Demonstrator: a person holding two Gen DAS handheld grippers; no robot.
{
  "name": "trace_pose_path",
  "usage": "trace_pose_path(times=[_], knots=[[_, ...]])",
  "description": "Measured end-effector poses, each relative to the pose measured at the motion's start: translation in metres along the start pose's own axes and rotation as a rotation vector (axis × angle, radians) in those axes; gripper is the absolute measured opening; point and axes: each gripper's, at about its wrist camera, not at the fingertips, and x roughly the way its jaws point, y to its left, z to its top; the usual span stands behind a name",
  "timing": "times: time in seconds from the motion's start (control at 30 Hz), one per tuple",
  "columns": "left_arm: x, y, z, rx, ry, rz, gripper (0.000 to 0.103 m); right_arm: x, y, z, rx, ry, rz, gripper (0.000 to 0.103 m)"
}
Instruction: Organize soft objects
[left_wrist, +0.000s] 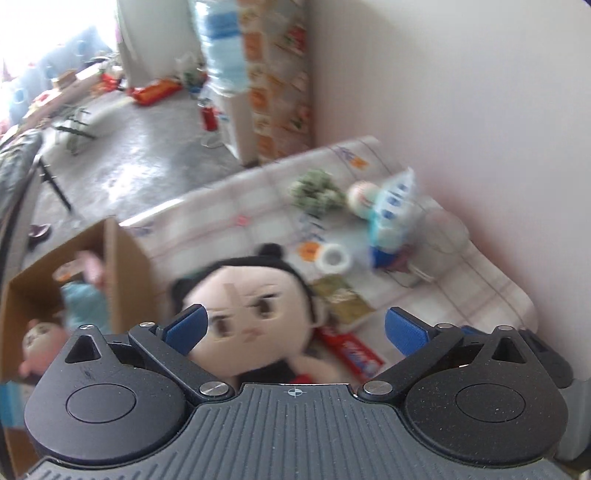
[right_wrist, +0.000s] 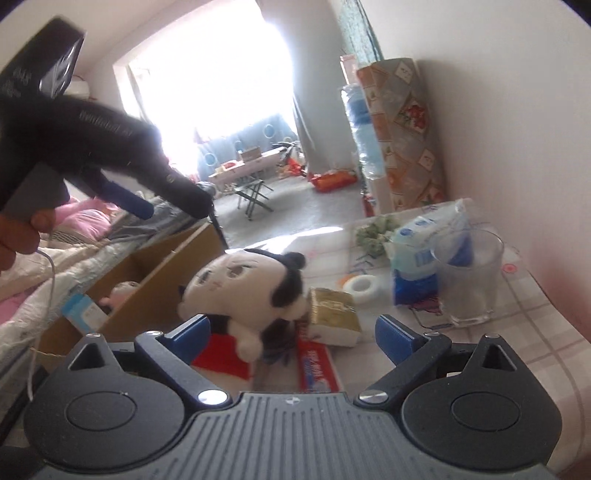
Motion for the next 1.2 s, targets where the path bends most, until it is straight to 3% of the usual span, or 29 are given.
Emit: trace_pose_path(times=[0.13, 0.3, 0.37, 0.53, 0.83, 0.87, 0.9, 0.97, 1.1, 1.2], knots=[[0.023, -0.022, 0.001, 0.000, 0.035, -0.047, 0.103, 0.013, -0.012, -0.009, -0.007, 0.050, -0.028, 0.094], [0.035, -0.032, -0.011, -0.043, 0.028, -0.097, 0.101, 0.042, -0.024, -0.014, -0.017, 0.175, -0.012, 0.067], [0.038, -0.031, -0.019, -0.074, 0.028, -0.111, 0.098, 0.056, -0.028, -0.015, -0.017, 0.222, 0.005, 0.063], [0.031, -0.021, -0.040, -0.172, 0.015, -0.150, 0.093, 0.077, -0.034, -0.011, -0.012, 0.286, 0.070, 0.059], [-0.006, 0.002, -0.092, -0.353, -0.105, -0.190, 0.093, 0.106, -0.026, -0.009, -0.107, 0.378, 0.129, 0.057], [-0.005, 0.004, -0.099, -0.365, -0.107, -0.204, 0.093, 0.107, -0.023, -0.010, -0.128, 0.380, 0.123, 0.054], [-0.003, 0.006, -0.106, -0.378, -0.102, -0.211, 0.093, 0.107, -0.020, -0.010, -0.155, 0.380, 0.107, 0.044], [0.002, 0.011, -0.117, -0.395, -0.086, -0.215, 0.093, 0.107, -0.015, -0.011, -0.184, 0.382, 0.080, 0.037], [0.002, 0.020, -0.136, -0.427, -0.111, -0.226, 0.093, 0.104, -0.016, -0.008, -0.154, 0.407, 0.065, 0.036], [0.000, 0.022, -0.147, -0.402, -0.149, -0.170, 0.093, 0.095, -0.015, -0.011, -0.150, 0.419, 0.069, 0.036]])
